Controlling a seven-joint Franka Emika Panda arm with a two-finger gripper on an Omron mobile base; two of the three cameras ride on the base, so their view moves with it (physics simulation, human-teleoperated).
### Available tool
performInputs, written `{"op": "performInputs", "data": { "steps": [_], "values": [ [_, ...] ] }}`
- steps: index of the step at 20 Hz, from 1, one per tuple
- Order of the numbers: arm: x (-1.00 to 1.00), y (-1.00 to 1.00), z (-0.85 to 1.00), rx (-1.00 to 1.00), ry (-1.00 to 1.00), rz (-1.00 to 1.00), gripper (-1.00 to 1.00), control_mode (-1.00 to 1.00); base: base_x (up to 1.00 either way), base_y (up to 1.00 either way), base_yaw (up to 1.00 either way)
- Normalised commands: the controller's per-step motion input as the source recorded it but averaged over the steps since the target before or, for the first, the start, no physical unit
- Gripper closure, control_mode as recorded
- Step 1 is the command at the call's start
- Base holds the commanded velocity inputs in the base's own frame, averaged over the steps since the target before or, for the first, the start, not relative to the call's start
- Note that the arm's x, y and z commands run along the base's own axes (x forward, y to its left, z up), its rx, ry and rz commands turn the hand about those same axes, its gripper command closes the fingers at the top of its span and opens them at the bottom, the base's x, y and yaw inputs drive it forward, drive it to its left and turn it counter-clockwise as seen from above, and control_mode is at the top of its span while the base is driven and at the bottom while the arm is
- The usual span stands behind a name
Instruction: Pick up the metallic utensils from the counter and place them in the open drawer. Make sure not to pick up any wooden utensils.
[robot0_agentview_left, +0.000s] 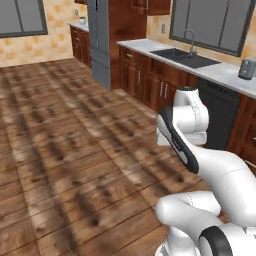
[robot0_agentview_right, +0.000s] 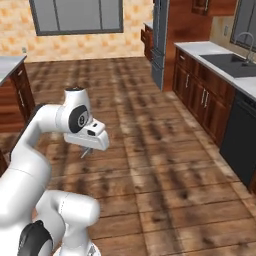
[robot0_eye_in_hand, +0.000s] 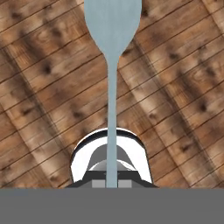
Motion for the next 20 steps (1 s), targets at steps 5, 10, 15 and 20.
{"op": "performInputs", "data": {
  "steps": [5,10,15,20],
  "values": [
    [0.0,0.0,0.0,0.0,0.0,0.0,1.0,1.0,1.0,-0.06,0.17],
    [0.0,0.0,0.0,0.0,0.0,0.0,1.0,1.0,1.0,0.02,0.04],
    [0.0,0.0,0.0,0.0,0.0,0.0,1.0,1.0,1.0,0.07,0.0],
    [0.0,0.0,0.0,0.0,0.0,0.0,1.0,1.0,1.0,0.01,0.0]
  ]
}}
